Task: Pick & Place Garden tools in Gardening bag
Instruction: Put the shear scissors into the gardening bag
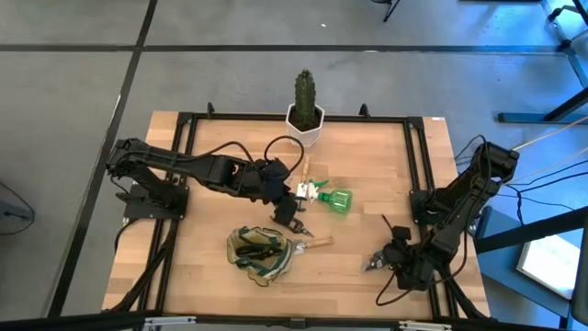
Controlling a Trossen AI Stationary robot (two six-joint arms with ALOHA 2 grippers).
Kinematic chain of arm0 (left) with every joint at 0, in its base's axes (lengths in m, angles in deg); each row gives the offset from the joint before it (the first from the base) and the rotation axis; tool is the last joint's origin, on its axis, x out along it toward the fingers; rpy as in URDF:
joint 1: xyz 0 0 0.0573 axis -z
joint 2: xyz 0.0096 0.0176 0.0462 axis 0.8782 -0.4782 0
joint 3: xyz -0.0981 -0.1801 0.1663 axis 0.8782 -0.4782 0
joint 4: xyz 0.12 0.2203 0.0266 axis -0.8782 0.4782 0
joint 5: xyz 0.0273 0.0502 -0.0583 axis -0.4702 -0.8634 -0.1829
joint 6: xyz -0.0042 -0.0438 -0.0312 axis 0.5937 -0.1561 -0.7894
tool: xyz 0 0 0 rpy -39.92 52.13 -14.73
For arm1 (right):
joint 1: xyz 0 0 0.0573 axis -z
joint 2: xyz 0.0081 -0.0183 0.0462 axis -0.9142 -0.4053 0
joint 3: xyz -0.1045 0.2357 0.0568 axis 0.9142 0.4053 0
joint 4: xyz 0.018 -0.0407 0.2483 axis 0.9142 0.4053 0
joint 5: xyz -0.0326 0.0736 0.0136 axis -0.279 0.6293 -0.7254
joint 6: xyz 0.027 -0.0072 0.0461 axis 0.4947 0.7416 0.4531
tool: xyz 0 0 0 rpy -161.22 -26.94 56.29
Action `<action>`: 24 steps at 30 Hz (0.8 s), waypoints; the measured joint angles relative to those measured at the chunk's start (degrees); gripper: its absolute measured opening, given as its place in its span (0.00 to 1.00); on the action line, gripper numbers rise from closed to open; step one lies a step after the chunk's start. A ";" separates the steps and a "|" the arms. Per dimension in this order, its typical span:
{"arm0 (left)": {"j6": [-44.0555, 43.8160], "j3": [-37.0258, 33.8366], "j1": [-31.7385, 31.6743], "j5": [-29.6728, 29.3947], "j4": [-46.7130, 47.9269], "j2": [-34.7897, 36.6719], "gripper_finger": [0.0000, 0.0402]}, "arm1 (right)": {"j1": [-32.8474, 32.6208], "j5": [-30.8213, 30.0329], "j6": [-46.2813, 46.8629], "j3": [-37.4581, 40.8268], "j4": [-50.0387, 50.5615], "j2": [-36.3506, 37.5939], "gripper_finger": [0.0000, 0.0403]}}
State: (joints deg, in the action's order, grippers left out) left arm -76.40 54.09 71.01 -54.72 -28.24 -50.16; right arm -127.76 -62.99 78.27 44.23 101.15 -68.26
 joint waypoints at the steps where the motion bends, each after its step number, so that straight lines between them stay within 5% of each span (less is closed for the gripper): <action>1: -0.09 0.00 0.00 0.21 -0.01 0.00 0.27 | 0.18 -0.03 0.21 0.00 -0.44 -0.30 0.54; 6: -0.24 0.00 0.00 1.15 -0.02 0.00 0.27 | 0.61 2.34 4.10 0.02 -0.77 -0.69 0.41; 12: -0.69 0.00 0.00 0.67 -0.08 0.00 0.27 | 1.98 6.45 14.37 -0.10 -0.54 -0.62 0.13; 17: -2.14 0.00 -0.32 -3.06 -6.15 0.02 0.27 | 5.42 8.01 18.37 -2.79 -0.74 -0.60 0.13; 24: 3.51 0.00 -0.14 0.41 -10.63 3.37 0.25 | 11.17 2.93 20.29 -10.43 0.42 -0.60 0.13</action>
State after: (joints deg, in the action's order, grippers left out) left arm -72.89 54.09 70.88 -54.31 -38.87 -46.80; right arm -116.59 -60.06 98.56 33.80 101.57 -68.86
